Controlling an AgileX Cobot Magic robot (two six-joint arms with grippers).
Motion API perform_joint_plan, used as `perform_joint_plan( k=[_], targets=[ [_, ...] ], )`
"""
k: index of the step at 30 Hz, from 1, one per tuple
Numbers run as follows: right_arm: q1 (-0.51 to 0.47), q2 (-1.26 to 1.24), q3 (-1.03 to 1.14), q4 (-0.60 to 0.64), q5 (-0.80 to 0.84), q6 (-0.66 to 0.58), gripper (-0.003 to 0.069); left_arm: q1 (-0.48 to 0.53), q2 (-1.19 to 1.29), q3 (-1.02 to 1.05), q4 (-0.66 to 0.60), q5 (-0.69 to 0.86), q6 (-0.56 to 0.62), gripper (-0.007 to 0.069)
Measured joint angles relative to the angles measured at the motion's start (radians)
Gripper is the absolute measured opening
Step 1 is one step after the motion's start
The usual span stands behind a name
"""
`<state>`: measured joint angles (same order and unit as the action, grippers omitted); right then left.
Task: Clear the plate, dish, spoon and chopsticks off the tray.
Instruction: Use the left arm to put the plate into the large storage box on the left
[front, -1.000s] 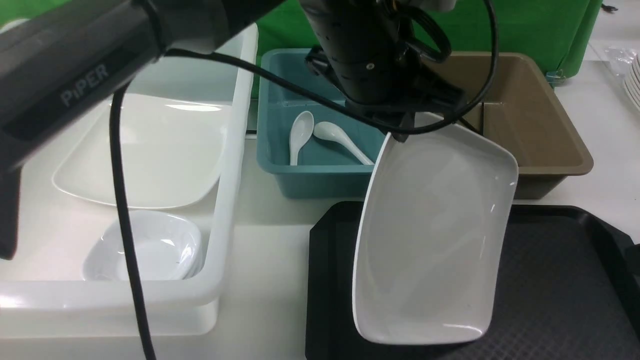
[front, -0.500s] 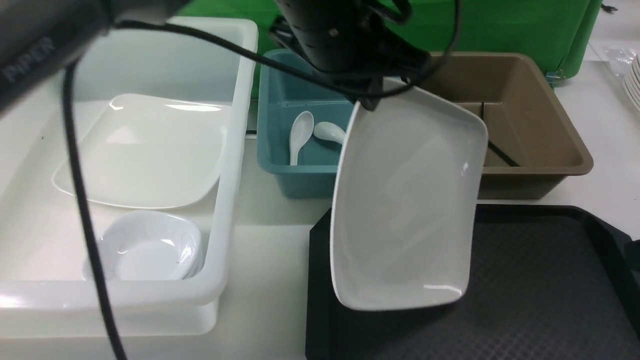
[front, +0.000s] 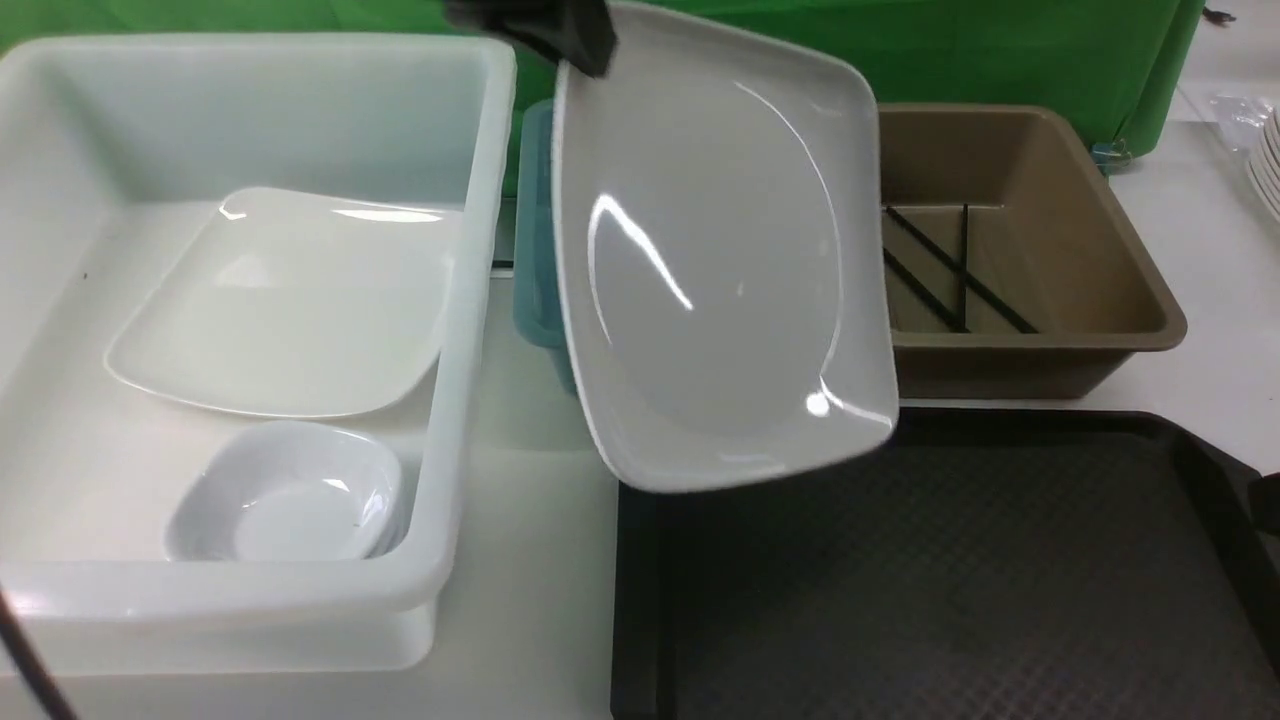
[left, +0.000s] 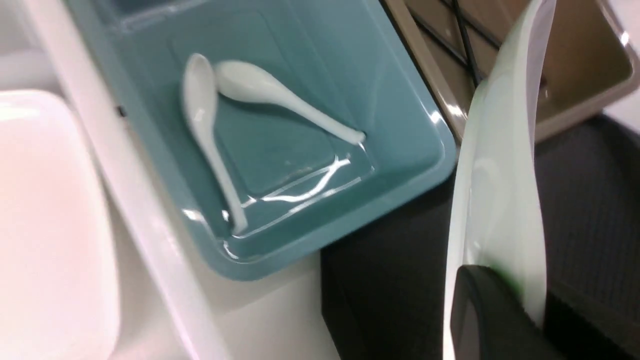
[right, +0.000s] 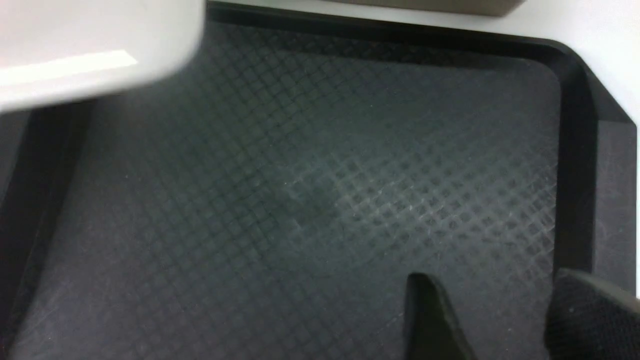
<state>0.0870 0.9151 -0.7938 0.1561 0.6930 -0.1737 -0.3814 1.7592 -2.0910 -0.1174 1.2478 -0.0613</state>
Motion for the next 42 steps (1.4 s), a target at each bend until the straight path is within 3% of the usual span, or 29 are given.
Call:
perform_joint_plan(
  k=[5, 15, 24, 30, 37, 42],
  targets=[
    [0.000, 0.000, 0.000, 0.000, 0.000, 0.000, 0.0356, 0.149, -0.055, 0.000, -0.080, 0.000, 0.025, 0.0023],
    [0.000, 0.000, 0.000, 0.000, -0.016, 0.000, 0.0356, 0.632, -0.170, 0.000, -0.288, 0.000, 0.083, 0.0023],
    [0.000, 0.000, 0.000, 0.000, -0.029, 0.000, 0.0356, 0.903, -0.159, 0.007, -0.314, -0.010, 0.107, 0.0027],
    [0.000, 0.000, 0.000, 0.000, -0.029, 0.000, 0.0356, 0.924, -0.159, 0.129, -0.328, -0.122, 0.112, 0.0027],
    [0.000, 0.000, 0.000, 0.000, -0.029, 0.000, 0.0356, 0.924, -0.153, 0.530, -0.516, -0.441, 0.211, 0.0028],
    [0.000, 0.000, 0.000, 0.000, -0.041, 0.000, 0.0356, 0.924, -0.131, 0.695, -0.639, -0.609, 0.311, 0.0028]
  ],
)
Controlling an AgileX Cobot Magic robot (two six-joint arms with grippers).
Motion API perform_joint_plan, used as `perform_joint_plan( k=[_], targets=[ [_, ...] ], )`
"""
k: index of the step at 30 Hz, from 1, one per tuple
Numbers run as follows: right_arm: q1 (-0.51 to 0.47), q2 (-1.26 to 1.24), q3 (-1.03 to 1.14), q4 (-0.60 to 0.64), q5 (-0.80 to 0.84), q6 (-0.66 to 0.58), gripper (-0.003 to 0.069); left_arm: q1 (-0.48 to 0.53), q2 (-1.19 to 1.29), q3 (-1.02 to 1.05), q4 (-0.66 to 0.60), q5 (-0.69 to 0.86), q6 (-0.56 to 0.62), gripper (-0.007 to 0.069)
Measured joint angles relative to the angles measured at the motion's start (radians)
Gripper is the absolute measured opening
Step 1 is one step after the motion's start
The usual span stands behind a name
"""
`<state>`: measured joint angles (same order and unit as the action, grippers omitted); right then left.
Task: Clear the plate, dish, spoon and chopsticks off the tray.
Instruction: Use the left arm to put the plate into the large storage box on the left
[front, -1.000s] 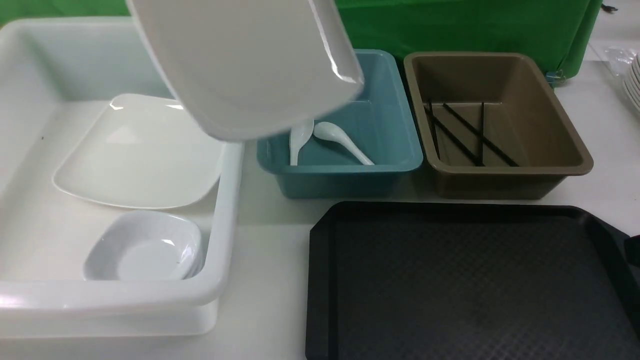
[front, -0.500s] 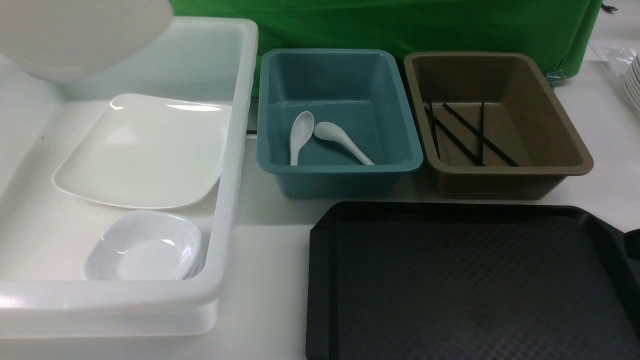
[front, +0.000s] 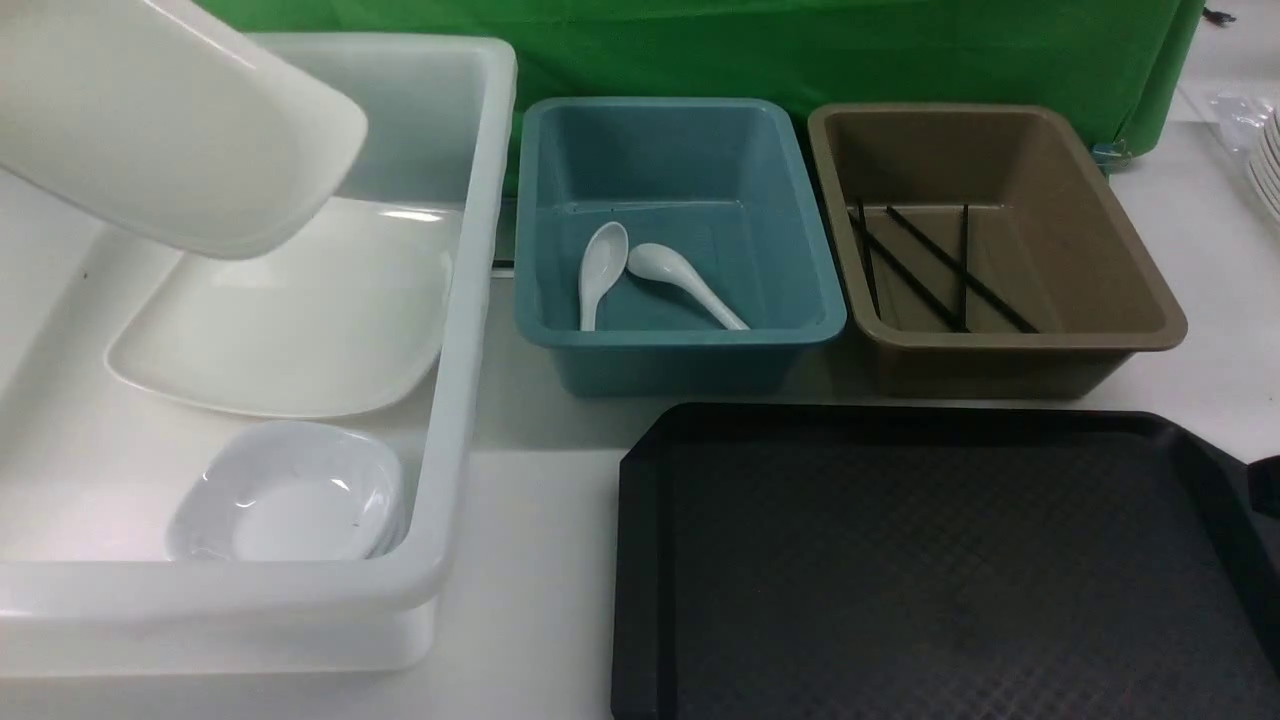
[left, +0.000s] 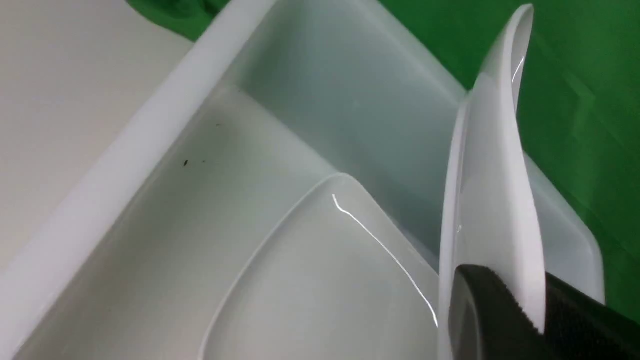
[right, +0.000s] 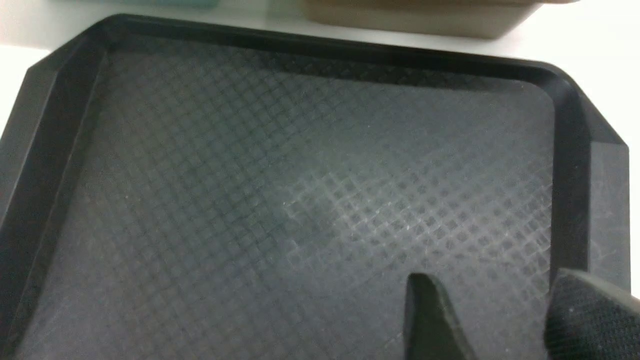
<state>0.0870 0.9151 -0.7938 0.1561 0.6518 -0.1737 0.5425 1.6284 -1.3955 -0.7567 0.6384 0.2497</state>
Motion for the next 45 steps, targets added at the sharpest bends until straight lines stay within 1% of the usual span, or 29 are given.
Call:
perform_joint_plan(
  k=[5, 12, 17, 20, 23, 27, 30, 37, 38, 39, 41, 42, 45],
  targets=[
    [0.000, 0.000, 0.000, 0.000, -0.023, 0.000, 0.0355, -0.021, 0.076, 0.076, -0.048, -0.034, 0.072, 0.0029],
    [0.000, 0.000, 0.000, 0.000, -0.036, 0.005, 0.0355, -0.099, 0.153, 0.085, -0.056, -0.078, 0.092, 0.0029],
    [0.000, 0.000, 0.000, 0.000, -0.036, 0.028, 0.0355, -0.130, 0.174, 0.085, -0.023, -0.122, 0.081, 0.0020],
    [0.000, 0.000, 0.000, 0.000, -0.036, 0.032, 0.0355, -0.131, 0.189, 0.085, 0.003, -0.120, 0.081, 0.0020],
    [0.000, 0.000, 0.000, 0.000, -0.036, 0.033, 0.0355, -0.131, 0.222, 0.085, 0.062, -0.094, 0.080, 0.0022],
    [0.000, 0.000, 0.000, 0.000, -0.036, 0.033, 0.0355, -0.131, 0.260, 0.085, 0.114, -0.081, 0.065, 0.0053],
    [0.000, 0.000, 0.000, 0.000, -0.036, 0.033, 0.0355, -0.133, 0.287, 0.085, 0.143, -0.068, 0.066, 0.0113],
    [0.000, 0.000, 0.000, 0.000, -0.036, 0.033, 0.0355, -0.133, 0.301, 0.084, 0.217, -0.050, 0.070, 0.0349],
    [0.000, 0.000, 0.000, 0.000, -0.035, 0.033, 0.0355, -0.133, 0.299, 0.081, 0.240, -0.048, 0.070, 0.0395],
    [0.000, 0.000, 0.000, 0.000, -0.034, 0.033, 0.0355, -0.133, 0.299, 0.081, 0.240, -0.048, 0.070, 0.0395],
    [0.000, 0.000, 0.000, 0.000, -0.020, 0.033, 0.0355, -0.134, 0.284, 0.061, 0.301, -0.030, 0.074, 0.0514],
    [0.000, 0.000, 0.000, 0.000, -0.012, 0.033, 0.0355, -0.134, 0.274, 0.051, 0.321, -0.023, 0.074, 0.0542],
    [0.000, 0.001, -0.037, 0.009, 0.034, 0.031, 0.0353, -0.134, 0.231, 0.011, 0.345, 0.015, 0.074, 0.0587]
  ],
)
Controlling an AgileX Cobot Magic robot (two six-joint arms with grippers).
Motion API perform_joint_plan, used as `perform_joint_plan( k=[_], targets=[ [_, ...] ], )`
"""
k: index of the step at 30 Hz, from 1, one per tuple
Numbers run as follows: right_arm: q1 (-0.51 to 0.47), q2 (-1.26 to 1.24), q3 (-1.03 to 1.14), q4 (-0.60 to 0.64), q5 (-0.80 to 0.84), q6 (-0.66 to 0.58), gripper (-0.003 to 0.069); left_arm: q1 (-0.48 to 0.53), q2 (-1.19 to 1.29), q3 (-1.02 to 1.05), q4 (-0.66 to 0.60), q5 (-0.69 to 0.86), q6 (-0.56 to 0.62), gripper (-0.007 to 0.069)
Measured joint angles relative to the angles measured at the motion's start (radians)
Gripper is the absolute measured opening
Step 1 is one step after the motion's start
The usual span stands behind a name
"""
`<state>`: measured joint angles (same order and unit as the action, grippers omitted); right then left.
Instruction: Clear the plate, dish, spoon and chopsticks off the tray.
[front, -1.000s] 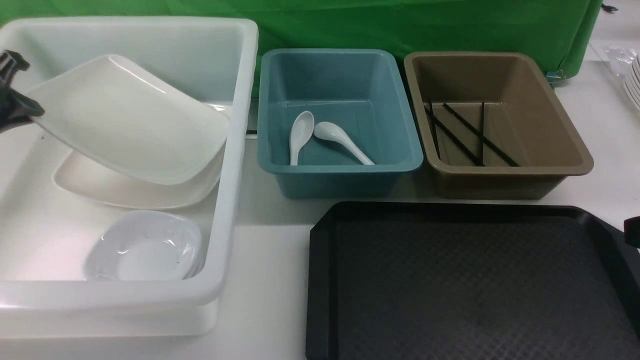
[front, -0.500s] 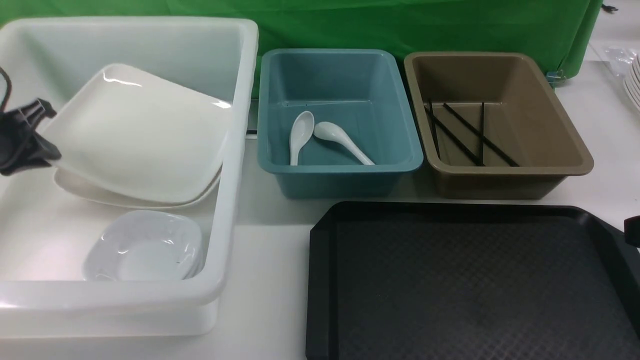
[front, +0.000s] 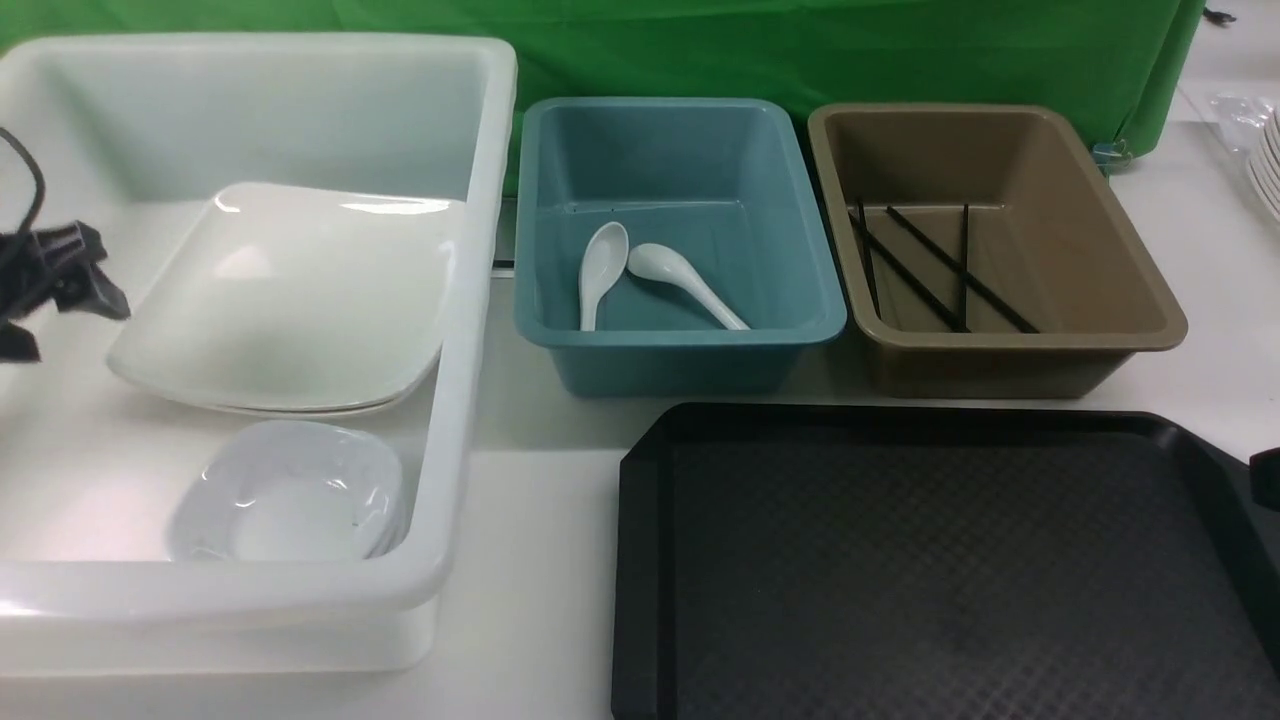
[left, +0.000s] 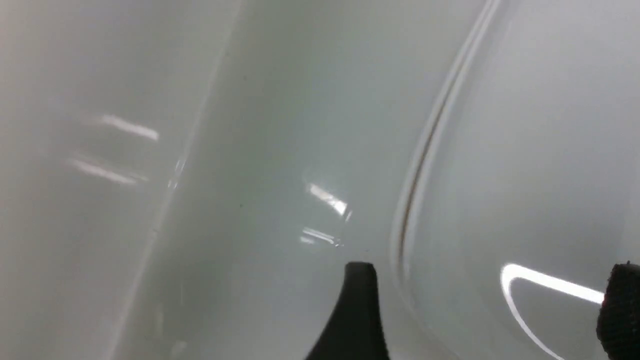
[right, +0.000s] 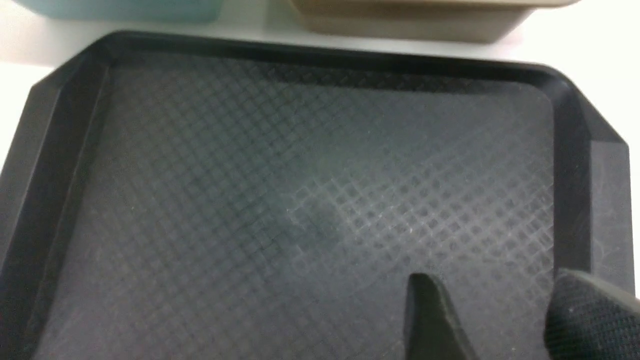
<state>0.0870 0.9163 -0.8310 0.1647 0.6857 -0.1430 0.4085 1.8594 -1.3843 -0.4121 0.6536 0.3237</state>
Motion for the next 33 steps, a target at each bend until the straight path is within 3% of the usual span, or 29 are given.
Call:
perform_joint_plan(
  k=[3, 6, 8, 9, 12, 13, 17, 22, 26, 27, 33],
  targets=[
    [0.005, 0.000, -0.090, 0.022, 0.029, -0.028, 0.0303, -0.014, -0.066, -0.042, -0.007, 0.058, 0.011, 0.0534],
    [0.017, 0.000, -0.233, 0.039, 0.041, -0.080, 0.0153, -0.056, -0.145, -0.073, -0.049, 0.116, 0.047, 0.0369],
    [0.020, 0.000, -0.315, 0.041, 0.041, -0.099, 0.0076, -0.105, -0.211, -0.078, -0.084, 0.132, 0.071, 0.0219],
    [0.021, 0.000, -0.355, 0.042, 0.039, -0.107, 0.0055, -0.140, -0.251, -0.078, -0.099, 0.141, 0.093, 0.0139],
    [0.025, -0.009, -0.459, 0.041, 0.032, -0.118, 0.0029, -0.228, -0.342, -0.078, -0.114, 0.160, 0.129, 0.0046],
    [0.025, -0.035, -0.487, 0.041, -0.006, -0.125, 0.0025, -0.319, -0.433, -0.078, -0.114, 0.182, 0.131, 0.0015],
    [0.026, -0.117, -0.461, 0.040, -0.107, -0.138, 0.0022, -0.430, -0.552, -0.069, -0.100, 0.203, 0.131, 0.0004],
    [0.026, -0.373, -0.201, 0.039, -0.414, -0.140, 0.0022, -0.595, -0.803, 0.048, -0.056, 0.156, 0.110, 0.0000],
    [0.026, -0.609, 0.124, 0.038, -0.702, -0.140, 0.0022, -0.636, -1.019, 0.233, -0.049, 0.125, 0.073, 0.0000],
    [0.026, -0.609, 0.124, 0.038, -0.702, -0.140, 0.0022, -0.636, -1.030, 0.245, -0.049, 0.122, 0.073, 0.0000],
    [0.026, -0.811, 0.438, 0.038, -1.030, -0.140, 0.0022, -0.637, -1.387, 0.650, -0.044, -0.085, 0.014, 0.0000]
  ],
)
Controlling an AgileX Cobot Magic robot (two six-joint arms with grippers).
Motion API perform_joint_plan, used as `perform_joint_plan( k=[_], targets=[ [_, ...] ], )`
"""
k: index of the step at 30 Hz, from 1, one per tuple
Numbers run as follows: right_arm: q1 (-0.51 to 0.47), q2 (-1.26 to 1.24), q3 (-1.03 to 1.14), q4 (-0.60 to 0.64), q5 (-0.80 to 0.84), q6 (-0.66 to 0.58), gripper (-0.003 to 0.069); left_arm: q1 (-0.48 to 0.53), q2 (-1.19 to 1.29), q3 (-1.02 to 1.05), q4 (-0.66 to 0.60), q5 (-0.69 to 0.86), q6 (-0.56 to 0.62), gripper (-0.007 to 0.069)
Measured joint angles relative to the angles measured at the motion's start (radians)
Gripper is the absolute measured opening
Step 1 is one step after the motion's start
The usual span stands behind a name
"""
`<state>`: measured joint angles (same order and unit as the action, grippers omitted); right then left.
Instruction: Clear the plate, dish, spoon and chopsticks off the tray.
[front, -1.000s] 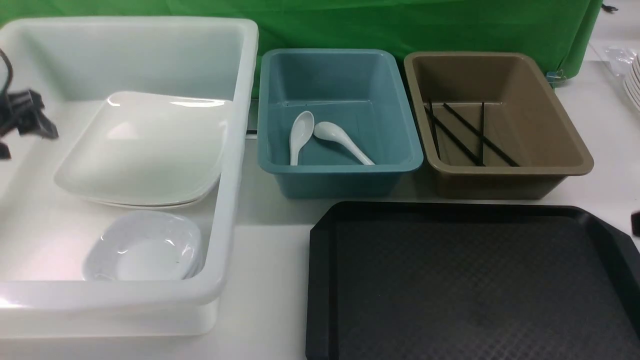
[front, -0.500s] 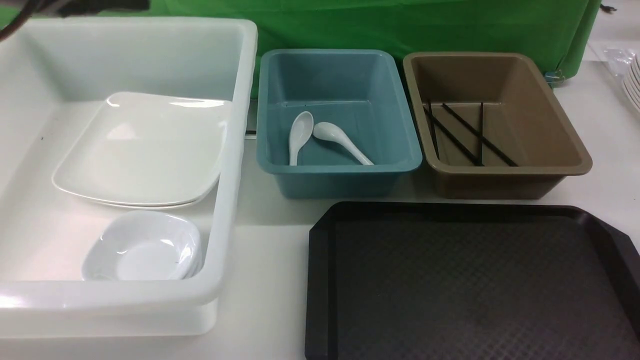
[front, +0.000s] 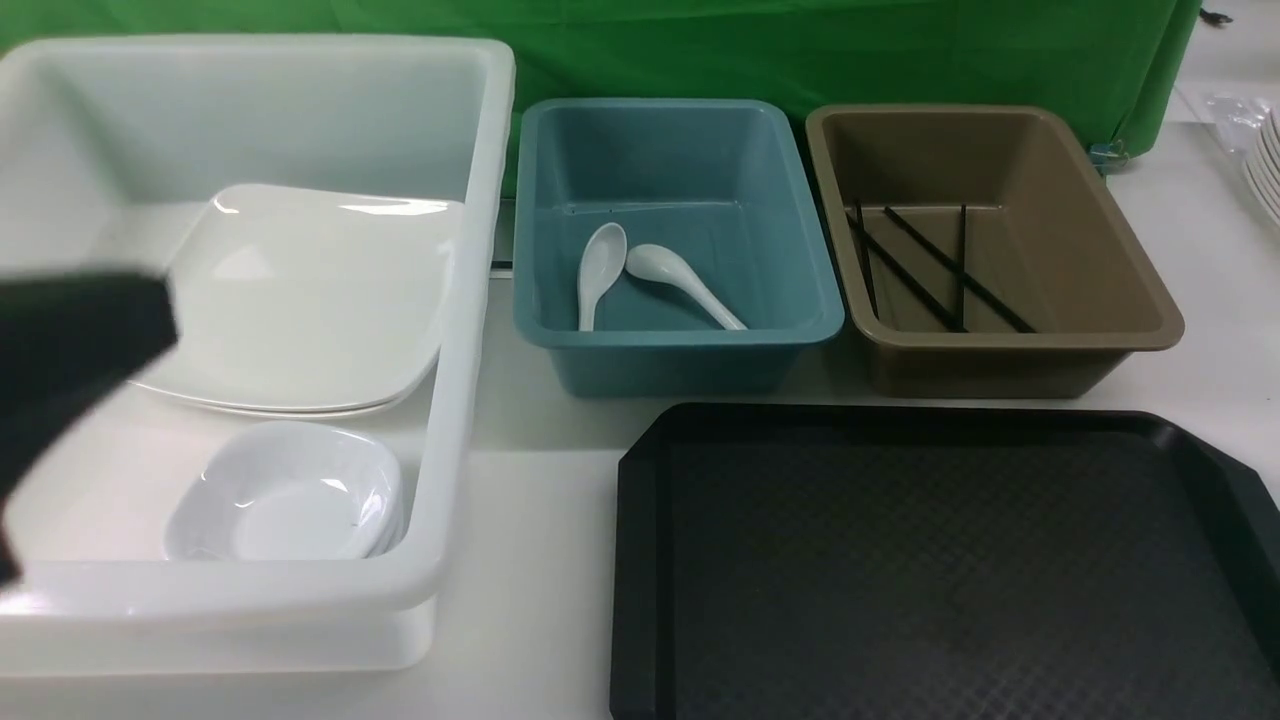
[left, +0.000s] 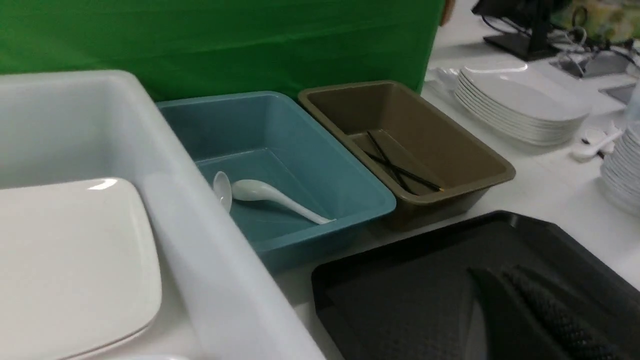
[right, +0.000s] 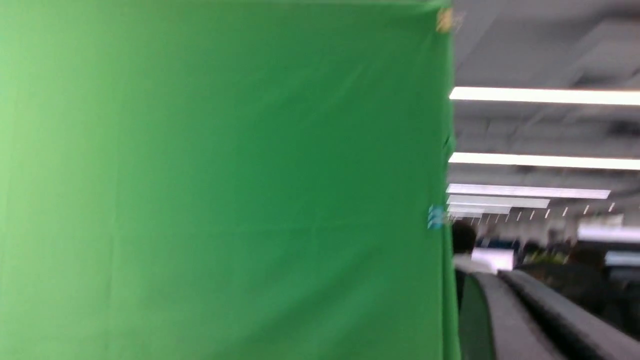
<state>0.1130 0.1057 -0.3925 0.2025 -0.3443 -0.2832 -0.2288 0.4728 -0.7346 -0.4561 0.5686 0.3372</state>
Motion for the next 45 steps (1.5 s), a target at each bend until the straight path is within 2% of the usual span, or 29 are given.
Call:
perform_joint_plan(
  k=[3, 11, 31, 34, 38, 41, 45],
  targets=[
    [0.000, -0.024, 0.066, 0.000, -0.082, 0.000, 0.0022, 0.000, -0.159, 0.212, 0.001, -0.141, -0.053, 0.0000],
    [0.000, -0.025, 0.078, 0.000, -0.040, 0.000, 0.0033, 0.000, -0.307, 0.452, 0.001, -0.385, -0.060, 0.0011],
    [0.000, -0.025, 0.078, 0.000, 0.027, 0.000, 0.0071, 0.000, -0.307, 0.462, 0.003, -0.430, -0.057, 0.0011],
    [0.000, -0.025, 0.078, 0.000, 0.029, 0.000, 0.0081, 0.000, -0.307, 0.462, 0.030, -0.430, -0.057, 0.0011],
    [0.000, -0.025, 0.078, 0.000, 0.029, 0.000, 0.0087, 0.002, -0.313, 0.464, 0.140, -0.430, -0.057, 0.0012],
    [0.000, -0.025, 0.078, 0.000, 0.029, 0.000, 0.0092, 0.043, -0.340, 0.493, 0.220, -0.433, -0.059, 0.0013],
    [0.000, -0.025, 0.078, 0.000, 0.029, 0.000, 0.0100, 0.157, -0.381, 0.567, 0.257, -0.450, -0.084, 0.0013]
  ],
)
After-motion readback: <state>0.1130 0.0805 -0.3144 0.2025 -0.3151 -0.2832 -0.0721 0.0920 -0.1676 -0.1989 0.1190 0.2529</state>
